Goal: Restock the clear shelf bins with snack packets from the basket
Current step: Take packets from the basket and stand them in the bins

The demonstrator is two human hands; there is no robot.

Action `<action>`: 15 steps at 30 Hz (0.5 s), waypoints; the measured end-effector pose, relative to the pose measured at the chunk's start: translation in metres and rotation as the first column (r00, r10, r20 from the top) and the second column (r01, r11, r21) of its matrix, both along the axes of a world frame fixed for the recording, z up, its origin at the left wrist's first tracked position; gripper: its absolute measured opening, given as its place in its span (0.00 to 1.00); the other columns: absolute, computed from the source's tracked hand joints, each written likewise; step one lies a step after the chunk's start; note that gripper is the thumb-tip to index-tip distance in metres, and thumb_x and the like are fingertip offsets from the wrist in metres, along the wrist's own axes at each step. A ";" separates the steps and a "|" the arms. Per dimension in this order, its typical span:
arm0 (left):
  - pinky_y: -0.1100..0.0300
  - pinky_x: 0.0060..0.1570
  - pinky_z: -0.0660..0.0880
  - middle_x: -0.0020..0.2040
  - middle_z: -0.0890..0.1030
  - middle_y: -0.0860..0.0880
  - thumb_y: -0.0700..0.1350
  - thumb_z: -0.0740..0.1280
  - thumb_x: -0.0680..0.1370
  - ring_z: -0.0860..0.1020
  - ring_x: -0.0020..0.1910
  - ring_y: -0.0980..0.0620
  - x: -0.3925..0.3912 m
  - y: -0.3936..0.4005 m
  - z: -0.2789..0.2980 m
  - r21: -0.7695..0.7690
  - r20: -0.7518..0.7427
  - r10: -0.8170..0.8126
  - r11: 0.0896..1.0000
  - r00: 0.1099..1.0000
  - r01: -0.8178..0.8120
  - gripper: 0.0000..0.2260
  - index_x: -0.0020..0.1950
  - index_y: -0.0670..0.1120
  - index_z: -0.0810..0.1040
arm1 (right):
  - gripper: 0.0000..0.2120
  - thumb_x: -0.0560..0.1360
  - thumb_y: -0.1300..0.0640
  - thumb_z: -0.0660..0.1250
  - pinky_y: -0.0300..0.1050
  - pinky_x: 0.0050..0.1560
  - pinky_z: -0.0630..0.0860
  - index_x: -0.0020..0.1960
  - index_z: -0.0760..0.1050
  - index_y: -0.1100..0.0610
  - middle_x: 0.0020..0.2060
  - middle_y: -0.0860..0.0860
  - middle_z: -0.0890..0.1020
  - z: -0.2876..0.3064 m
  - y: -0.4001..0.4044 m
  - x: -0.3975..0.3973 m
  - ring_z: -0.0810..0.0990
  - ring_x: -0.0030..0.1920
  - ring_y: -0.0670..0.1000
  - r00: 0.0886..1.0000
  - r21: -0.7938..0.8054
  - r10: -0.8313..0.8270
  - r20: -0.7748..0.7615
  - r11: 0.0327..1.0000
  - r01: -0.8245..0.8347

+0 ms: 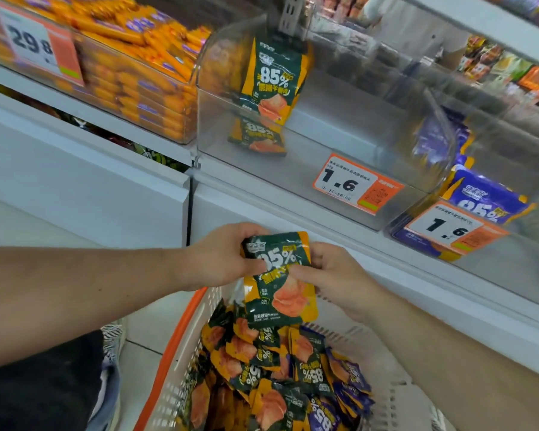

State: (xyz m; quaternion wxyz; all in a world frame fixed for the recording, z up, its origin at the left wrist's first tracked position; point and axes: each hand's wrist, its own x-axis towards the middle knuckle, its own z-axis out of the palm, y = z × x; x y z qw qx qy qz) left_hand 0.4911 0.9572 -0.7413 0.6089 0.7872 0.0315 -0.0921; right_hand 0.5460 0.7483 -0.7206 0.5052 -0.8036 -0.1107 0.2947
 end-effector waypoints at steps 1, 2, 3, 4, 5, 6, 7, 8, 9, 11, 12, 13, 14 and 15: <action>0.58 0.49 0.79 0.48 0.83 0.53 0.38 0.74 0.73 0.82 0.47 0.55 0.002 0.000 0.004 0.008 0.020 -0.005 1.000 1.000 0.005 0.16 0.54 0.55 0.78 | 0.09 0.76 0.66 0.70 0.59 0.52 0.81 0.52 0.81 0.55 0.47 0.56 0.86 0.006 0.004 0.001 0.84 0.50 0.62 0.998 0.008 0.011 0.056 1.000 -0.012; 0.54 0.52 0.79 0.50 0.83 0.52 0.40 0.75 0.72 0.82 0.50 0.53 0.003 0.001 0.008 -0.007 0.041 0.007 1.000 0.999 -0.006 0.17 0.56 0.55 0.77 | 0.09 0.76 0.66 0.69 0.64 0.53 0.79 0.51 0.81 0.54 0.47 0.56 0.86 0.012 0.008 0.003 0.83 0.50 0.64 0.994 0.006 0.021 0.111 1.000 -0.022; 0.51 0.53 0.80 0.52 0.83 0.50 0.41 0.75 0.71 0.82 0.51 0.52 0.006 0.002 0.011 -0.044 0.069 0.028 0.999 0.997 -0.025 0.18 0.58 0.54 0.77 | 0.10 0.76 0.66 0.69 0.67 0.53 0.78 0.50 0.82 0.53 0.46 0.55 0.86 0.020 0.012 0.004 0.83 0.50 0.65 0.986 -0.004 0.035 0.165 0.999 -0.035; 0.53 0.51 0.80 0.53 0.82 0.49 0.43 0.75 0.70 0.83 0.49 0.54 0.007 0.003 0.016 -0.093 0.099 0.066 0.994 0.993 -0.057 0.19 0.59 0.52 0.76 | 0.10 0.76 0.66 0.69 0.66 0.53 0.79 0.51 0.82 0.53 0.46 0.54 0.86 0.030 0.016 0.006 0.84 0.49 0.63 0.974 -0.018 0.049 0.222 0.999 -0.046; 0.58 0.46 0.80 0.53 0.82 0.48 0.43 0.74 0.72 0.82 0.46 0.59 0.009 0.004 0.023 -0.138 0.140 0.111 0.986 0.984 -0.091 0.19 0.60 0.51 0.75 | 0.10 0.76 0.67 0.69 0.63 0.53 0.80 0.51 0.81 0.54 0.46 0.53 0.87 0.042 0.020 0.009 0.85 0.48 0.59 0.956 -0.030 0.065 0.287 0.998 -0.059; 0.65 0.40 0.77 0.52 0.81 0.49 0.42 0.73 0.75 0.81 0.40 0.63 0.011 0.005 0.032 -0.165 0.189 0.172 0.976 0.967 -0.141 0.16 0.60 0.50 0.74 | 0.10 0.76 0.67 0.69 0.58 0.52 0.81 0.51 0.81 0.54 0.45 0.52 0.87 0.055 0.024 0.012 0.85 0.47 0.55 0.932 -0.032 0.077 0.355 0.997 -0.070; 0.69 0.36 0.74 0.50 0.80 0.49 0.42 0.69 0.78 0.78 0.36 0.65 0.013 0.006 0.039 -0.190 0.246 0.238 0.962 0.939 -0.194 0.12 0.60 0.50 0.73 | 0.10 0.76 0.67 0.69 0.54 0.51 0.81 0.51 0.81 0.54 0.45 0.51 0.87 0.070 0.029 0.015 0.85 0.46 0.52 0.906 -0.022 0.078 0.416 0.997 -0.076; 0.70 0.35 0.72 0.48 0.78 0.50 0.42 0.65 0.80 0.77 0.34 0.65 0.015 0.007 0.047 -0.222 0.302 0.306 0.944 0.903 -0.246 0.09 0.59 0.51 0.73 | 0.10 0.75 0.68 0.69 0.50 0.48 0.81 0.50 0.81 0.54 0.44 0.50 0.87 0.086 0.034 0.018 0.85 0.44 0.50 0.885 0.006 0.061 0.461 0.997 -0.072; 0.69 0.38 0.71 0.47 0.77 0.51 0.43 0.63 0.82 0.75 0.35 0.64 0.019 0.010 0.051 -0.240 0.361 0.358 0.928 0.861 -0.285 0.07 0.57 0.53 0.73 | 0.10 0.75 0.68 0.69 0.47 0.44 0.81 0.49 0.81 0.54 0.42 0.50 0.87 0.100 0.039 0.021 0.85 0.41 0.48 0.873 0.052 0.028 0.486 0.997 -0.061; 0.67 0.43 0.71 0.43 0.76 0.60 0.48 0.60 0.80 0.74 0.39 0.62 0.026 0.015 0.057 -0.215 0.478 0.408 0.913 0.778 -0.347 0.06 0.55 0.56 0.72 | 0.10 0.76 0.68 0.68 0.44 0.36 0.80 0.47 0.81 0.54 0.38 0.51 0.86 0.125 0.051 0.031 0.84 0.37 0.48 0.877 0.151 -0.051 0.478 0.988 -0.025; 0.69 0.44 0.70 0.43 0.75 0.62 0.49 0.59 0.78 0.73 0.40 0.64 0.029 0.018 0.058 -0.180 0.520 0.411 0.910 0.749 -0.374 0.08 0.56 0.56 0.71 | 0.09 0.77 0.68 0.67 0.47 0.35 0.80 0.47 0.81 0.55 0.37 0.53 0.86 0.133 0.057 0.036 0.84 0.37 0.52 0.890 0.186 -0.085 0.449 0.982 -0.001; 0.70 0.45 0.68 0.45 0.73 0.62 0.49 0.59 0.77 0.72 0.42 0.64 0.033 0.019 0.059 -0.138 0.562 0.408 0.904 0.719 -0.404 0.10 0.58 0.55 0.70 | 0.07 0.77 0.67 0.67 0.53 0.35 0.81 0.46 0.81 0.57 0.35 0.57 0.85 0.139 0.063 0.043 0.84 0.37 0.57 0.905 0.210 -0.111 0.410 0.977 0.025; 0.70 0.47 0.68 0.47 0.72 0.61 0.48 0.60 0.76 0.71 0.44 0.64 0.036 0.021 0.060 -0.090 0.620 0.396 0.893 0.678 -0.440 0.12 0.60 0.53 0.70 | 0.05 0.77 0.66 0.67 0.55 0.34 0.80 0.46 0.80 0.59 0.33 0.58 0.84 0.145 0.069 0.051 0.83 0.35 0.58 0.922 0.227 -0.148 0.358 0.971 0.068; 0.68 0.50 0.67 0.50 0.71 0.58 0.48 0.60 0.76 0.71 0.47 0.62 0.039 0.022 0.062 -0.034 0.695 0.367 0.876 0.618 -0.482 0.14 0.61 0.50 0.71 | 0.04 0.77 0.65 0.67 0.52 0.32 0.78 0.45 0.80 0.60 0.32 0.57 0.83 0.149 0.075 0.060 0.82 0.32 0.56 0.933 0.244 -0.195 0.303 0.962 0.122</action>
